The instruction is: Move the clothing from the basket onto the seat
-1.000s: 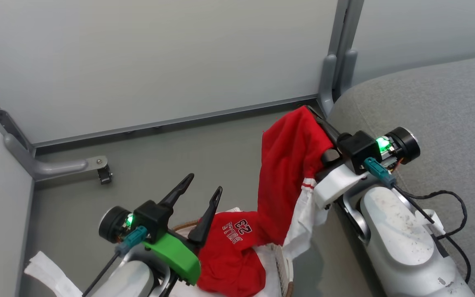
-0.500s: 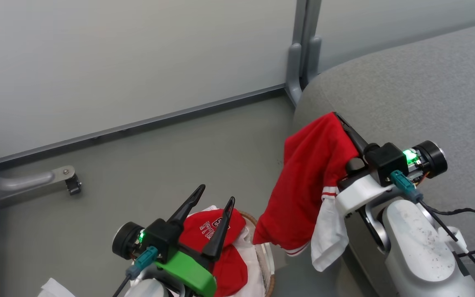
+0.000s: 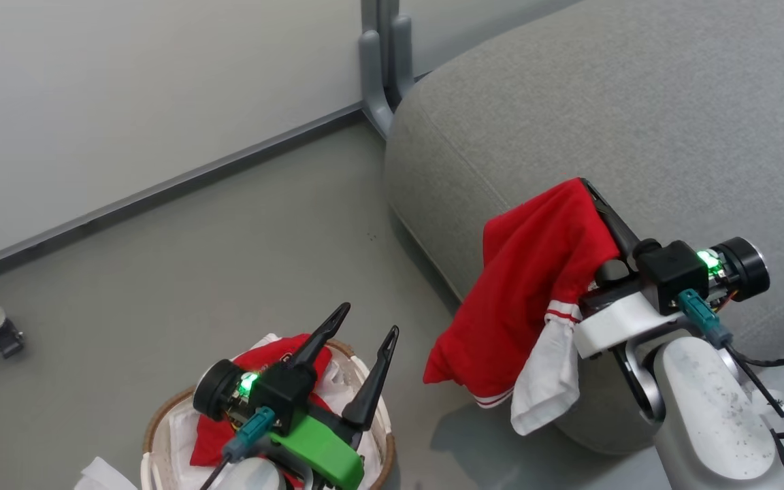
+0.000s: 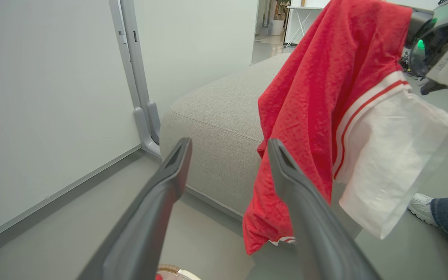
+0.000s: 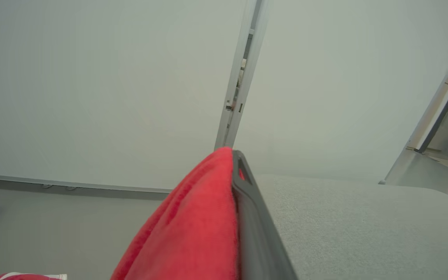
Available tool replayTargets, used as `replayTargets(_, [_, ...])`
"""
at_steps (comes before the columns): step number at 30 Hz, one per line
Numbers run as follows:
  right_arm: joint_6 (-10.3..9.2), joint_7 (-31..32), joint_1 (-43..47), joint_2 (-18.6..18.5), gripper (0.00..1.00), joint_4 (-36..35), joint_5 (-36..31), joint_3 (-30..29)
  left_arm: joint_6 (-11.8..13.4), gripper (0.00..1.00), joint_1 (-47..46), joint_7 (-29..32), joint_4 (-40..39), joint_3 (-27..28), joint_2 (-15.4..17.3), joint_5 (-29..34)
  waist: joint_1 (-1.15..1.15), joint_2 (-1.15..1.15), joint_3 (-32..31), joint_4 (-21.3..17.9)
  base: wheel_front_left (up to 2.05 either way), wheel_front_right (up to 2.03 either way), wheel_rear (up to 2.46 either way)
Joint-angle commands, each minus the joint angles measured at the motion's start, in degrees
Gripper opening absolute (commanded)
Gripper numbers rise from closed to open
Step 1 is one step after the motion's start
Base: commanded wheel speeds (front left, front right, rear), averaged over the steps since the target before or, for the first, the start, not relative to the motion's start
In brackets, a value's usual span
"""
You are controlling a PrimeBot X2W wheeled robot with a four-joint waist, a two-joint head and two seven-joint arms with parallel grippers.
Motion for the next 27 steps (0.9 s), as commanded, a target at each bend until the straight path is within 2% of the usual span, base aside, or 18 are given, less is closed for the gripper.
replayTargets(1, [-0.08,-0.28,0.57,0.22,0.0,-0.71,-0.1,-0.42,-0.17,1.0,-1.36,-0.04,0.27,0.42,0.27,0.57,0.0,-0.01,3.57,-3.53,0.0,0.0,0.0])
replayTargets(8, [-0.08,-0.28,1.88,0.62,0.0,-2.17,0.0,-2.42,-0.82,1.0,-2.39,-0.05,0.86,0.46,0.34,2.04,0.0,-0.01,5.66,-4.43,0.0,0.0,0.0])
replayTargets(15, [-0.08,-0.28,1.63,0.88,0.0,-1.9,-0.26,-3.94,-1.17,1.0,-3.57,-0.05,1.03,0.47,0.58,2.92,0.0,-0.01,7.43,-3.19,0.0,0.0,0.0])
replayTargets(23, [-0.08,-0.28,-3.34,0.43,0.0,2.39,-0.25,-4.76,-1.31,1.0,-5.01,-0.05,0.43,1.12,0.63,3.89,0.0,-0.01,10.16,-0.46,0.0,0.0,0.0])
replayTargets(27, [-0.08,-0.29,-9.61,-1.8,0.0,6.41,-0.68,-2.2,-1.37,1.0,-5.84,-0.05,-0.26,1.47,1.05,4.4,0.0,-0.01,12.4,1.1,0.0,0.0,0.0])
